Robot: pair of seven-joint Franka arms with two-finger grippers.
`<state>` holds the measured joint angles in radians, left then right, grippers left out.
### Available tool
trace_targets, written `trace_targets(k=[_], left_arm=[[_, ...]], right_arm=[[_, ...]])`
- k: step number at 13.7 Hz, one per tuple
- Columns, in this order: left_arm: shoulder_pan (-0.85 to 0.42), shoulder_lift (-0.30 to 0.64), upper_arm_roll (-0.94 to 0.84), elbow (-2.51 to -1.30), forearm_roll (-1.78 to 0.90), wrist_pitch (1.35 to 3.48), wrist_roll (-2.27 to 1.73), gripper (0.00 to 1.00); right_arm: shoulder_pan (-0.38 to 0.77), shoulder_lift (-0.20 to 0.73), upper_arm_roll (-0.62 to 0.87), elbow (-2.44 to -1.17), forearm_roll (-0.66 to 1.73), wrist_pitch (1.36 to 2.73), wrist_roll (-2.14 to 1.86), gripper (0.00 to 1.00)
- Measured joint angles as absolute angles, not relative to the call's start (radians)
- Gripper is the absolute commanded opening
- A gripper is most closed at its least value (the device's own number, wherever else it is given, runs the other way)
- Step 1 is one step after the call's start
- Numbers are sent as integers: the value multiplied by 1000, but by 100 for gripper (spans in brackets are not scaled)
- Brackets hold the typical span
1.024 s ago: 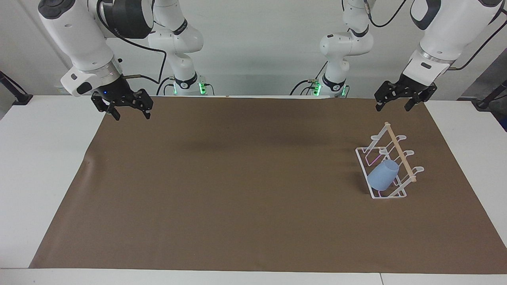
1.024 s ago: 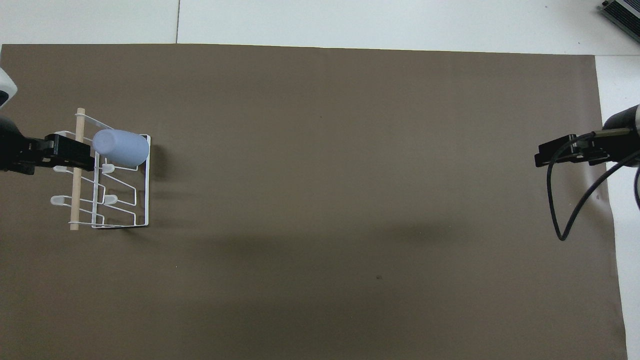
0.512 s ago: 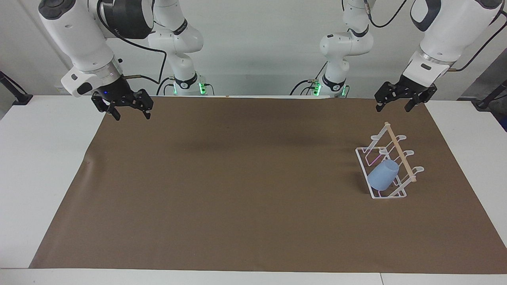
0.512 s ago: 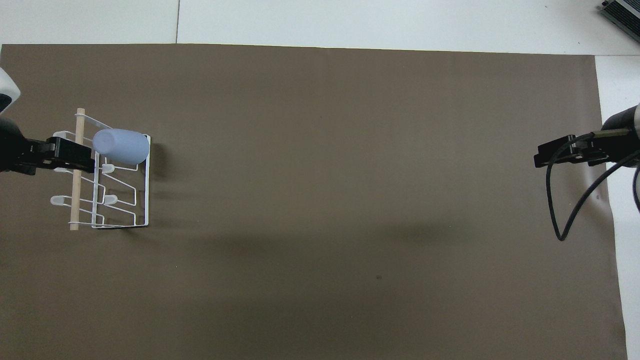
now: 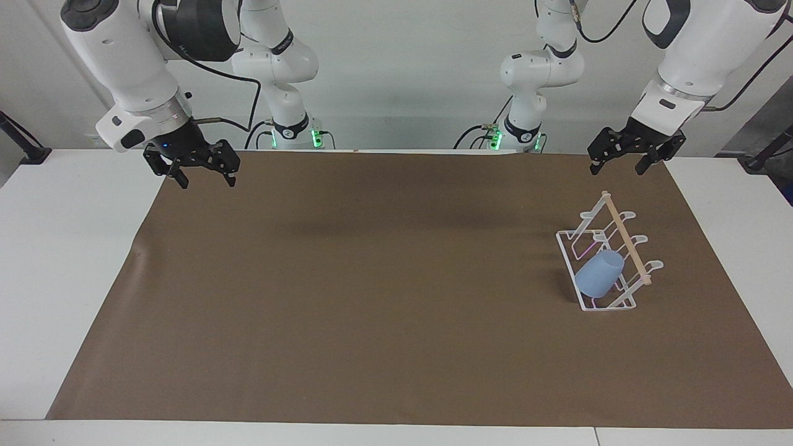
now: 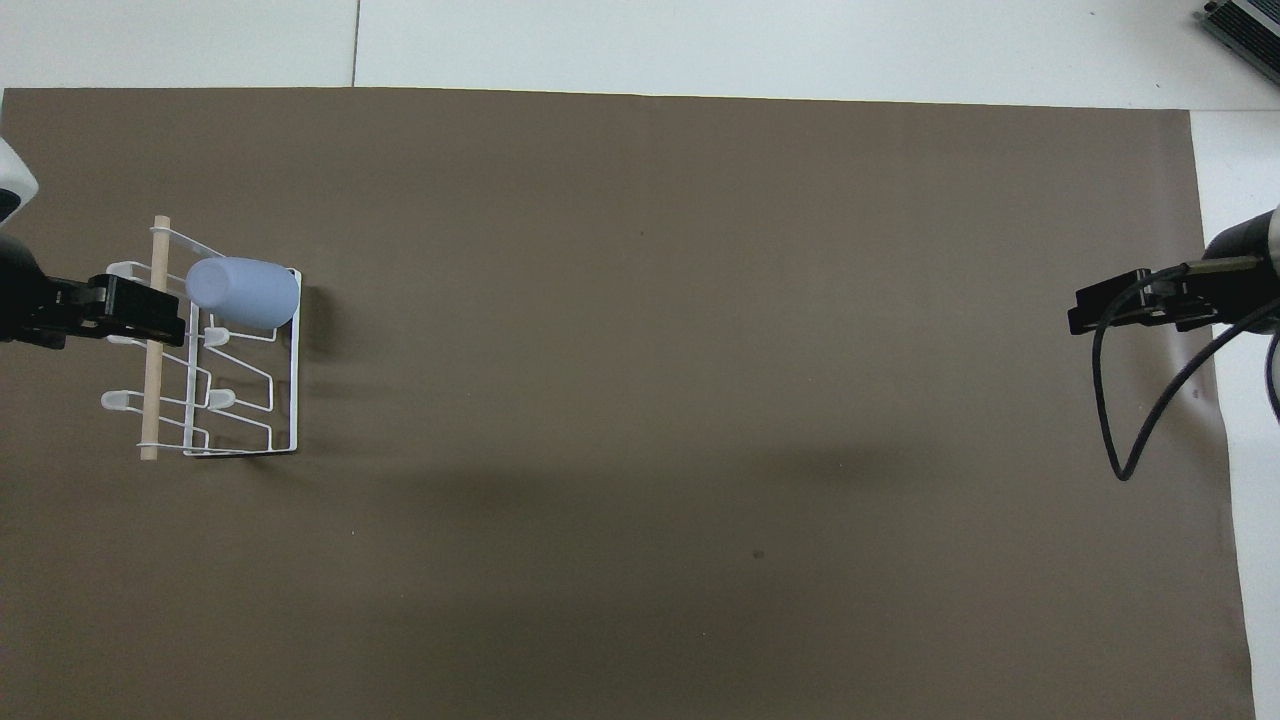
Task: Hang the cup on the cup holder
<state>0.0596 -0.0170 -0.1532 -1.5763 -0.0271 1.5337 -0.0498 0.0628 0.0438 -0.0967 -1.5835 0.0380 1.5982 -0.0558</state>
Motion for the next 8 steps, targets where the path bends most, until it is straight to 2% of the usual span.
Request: trace_targets(k=[8], left_arm=[[60,-17,-153,-1576,-27,1532,-47,100]], right_arm=[[63,44,-97,-1583,38,1598,-56,100]])
